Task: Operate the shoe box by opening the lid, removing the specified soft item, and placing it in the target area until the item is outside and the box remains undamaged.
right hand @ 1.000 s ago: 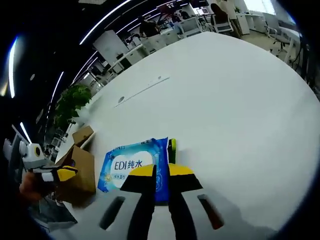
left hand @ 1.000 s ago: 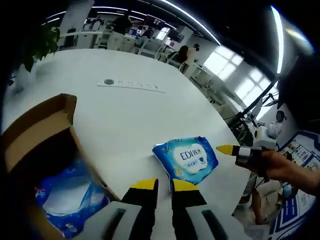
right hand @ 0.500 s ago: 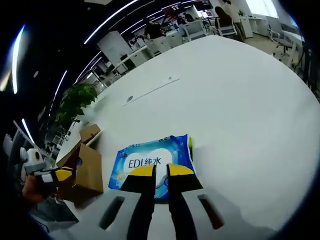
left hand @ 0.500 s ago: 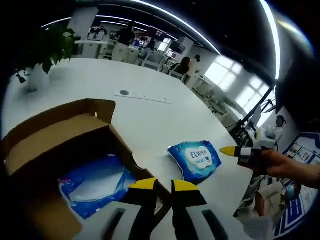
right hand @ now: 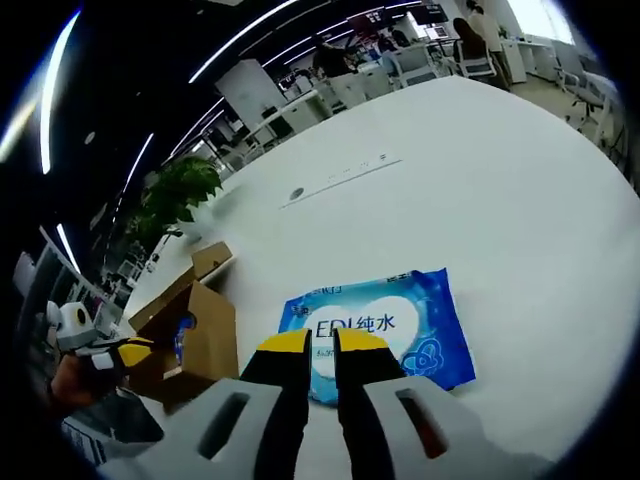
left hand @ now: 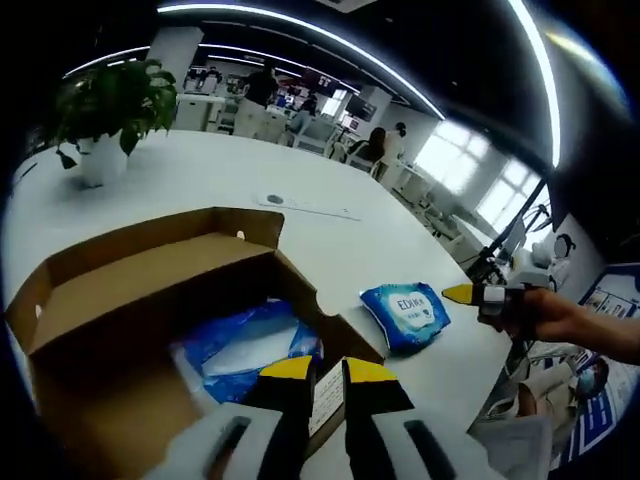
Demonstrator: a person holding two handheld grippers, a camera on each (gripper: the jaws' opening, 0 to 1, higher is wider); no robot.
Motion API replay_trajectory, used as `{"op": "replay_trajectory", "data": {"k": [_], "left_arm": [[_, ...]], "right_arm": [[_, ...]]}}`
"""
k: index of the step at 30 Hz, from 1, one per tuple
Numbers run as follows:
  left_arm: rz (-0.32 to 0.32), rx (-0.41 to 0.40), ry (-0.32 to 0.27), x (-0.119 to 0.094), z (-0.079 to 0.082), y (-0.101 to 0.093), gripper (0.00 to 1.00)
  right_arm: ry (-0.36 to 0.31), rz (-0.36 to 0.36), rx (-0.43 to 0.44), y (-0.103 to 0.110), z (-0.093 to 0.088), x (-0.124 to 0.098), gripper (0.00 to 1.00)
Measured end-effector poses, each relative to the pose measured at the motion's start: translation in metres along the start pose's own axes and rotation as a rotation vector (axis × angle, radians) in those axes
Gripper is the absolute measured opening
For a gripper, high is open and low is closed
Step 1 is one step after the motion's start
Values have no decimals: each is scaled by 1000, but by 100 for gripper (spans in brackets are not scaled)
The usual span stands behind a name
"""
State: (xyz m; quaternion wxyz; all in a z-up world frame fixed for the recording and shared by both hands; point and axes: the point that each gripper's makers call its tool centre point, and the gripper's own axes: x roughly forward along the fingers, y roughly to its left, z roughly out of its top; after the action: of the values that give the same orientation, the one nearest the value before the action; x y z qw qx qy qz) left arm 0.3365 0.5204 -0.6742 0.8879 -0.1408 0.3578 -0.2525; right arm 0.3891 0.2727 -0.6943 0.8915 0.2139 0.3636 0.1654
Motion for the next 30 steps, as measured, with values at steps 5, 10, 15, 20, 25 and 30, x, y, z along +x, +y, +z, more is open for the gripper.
{"op": "replay_trajectory", "data": {"k": [5, 10, 15, 20, 25, 30], "left_arm": [[3, 0, -33, -16, 0, 5, 10], [17, -8, -55, -30, -2, 15, 11], [28, 2, -62, -43, -7, 24, 12], [46, 3, -81, -59, -10, 36, 13], [60, -1, -96, -74, -16, 46, 15], [64, -7, -118, -88, -20, 54, 18]], "right_arm": [[-11, 44, 21, 22, -1, 6, 8], [3, 66, -1, 41, -6, 12, 8], [19, 93, -28, 65, -11, 21, 8], [38, 149, -71, 93, -16, 33, 10], [56, 214, -150, 127, -22, 42, 13], [70, 250, -164, 151, -26, 52, 13]]}}
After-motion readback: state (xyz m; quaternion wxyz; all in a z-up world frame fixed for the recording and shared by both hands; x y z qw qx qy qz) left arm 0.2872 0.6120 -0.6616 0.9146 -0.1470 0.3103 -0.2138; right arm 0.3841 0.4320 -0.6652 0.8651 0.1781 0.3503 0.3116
